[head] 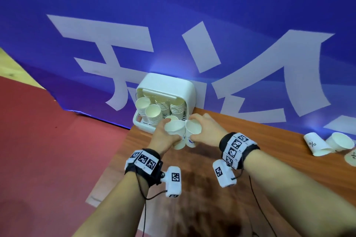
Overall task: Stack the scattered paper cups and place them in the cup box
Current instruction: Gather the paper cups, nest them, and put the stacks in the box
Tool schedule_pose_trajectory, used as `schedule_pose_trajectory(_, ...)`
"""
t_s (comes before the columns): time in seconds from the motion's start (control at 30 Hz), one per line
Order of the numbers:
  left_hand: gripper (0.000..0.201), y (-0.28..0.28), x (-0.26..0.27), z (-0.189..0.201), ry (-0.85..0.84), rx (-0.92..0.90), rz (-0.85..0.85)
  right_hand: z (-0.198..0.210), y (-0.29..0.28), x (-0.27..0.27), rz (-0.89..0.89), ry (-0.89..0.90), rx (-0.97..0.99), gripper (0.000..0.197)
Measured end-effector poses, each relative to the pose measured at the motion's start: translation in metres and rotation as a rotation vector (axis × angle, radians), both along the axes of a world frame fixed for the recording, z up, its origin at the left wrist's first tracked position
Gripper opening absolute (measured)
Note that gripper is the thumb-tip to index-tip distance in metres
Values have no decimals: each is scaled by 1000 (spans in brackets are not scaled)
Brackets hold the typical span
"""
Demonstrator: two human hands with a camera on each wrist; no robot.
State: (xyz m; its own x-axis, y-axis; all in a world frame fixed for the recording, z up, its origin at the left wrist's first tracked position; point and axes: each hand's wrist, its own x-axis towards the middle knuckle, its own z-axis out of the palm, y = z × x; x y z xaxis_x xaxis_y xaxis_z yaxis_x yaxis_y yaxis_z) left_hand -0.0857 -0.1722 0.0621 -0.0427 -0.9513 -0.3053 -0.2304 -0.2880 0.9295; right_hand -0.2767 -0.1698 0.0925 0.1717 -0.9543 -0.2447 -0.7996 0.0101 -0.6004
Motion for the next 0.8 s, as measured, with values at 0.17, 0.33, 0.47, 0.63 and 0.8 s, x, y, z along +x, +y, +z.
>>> schedule_pose_trajectory(0.17,77,-8,25,-3,15,-21,-31,-4,-10,32,15,8,-7,64)
schedule_pose_trajectory(0.33,62,-19,39,-5,0,-45,-27,-8,-20,48,12,11,-19,59)
schedule_pose_trajectory(0.47,60,-34,46,-11,-96,-68,-24,-10,-28,49,-47,56,-29,60)
schedule_pose_trajectory(0.63,72,-57,52,-17,-332,-159,-37,-16,-35,39,-73,73,-19,71)
schedule_pose_trajectory(0.8,73,-77,48,-22,-463,-226,-107,-18,-47,28,-118,21,-31,68)
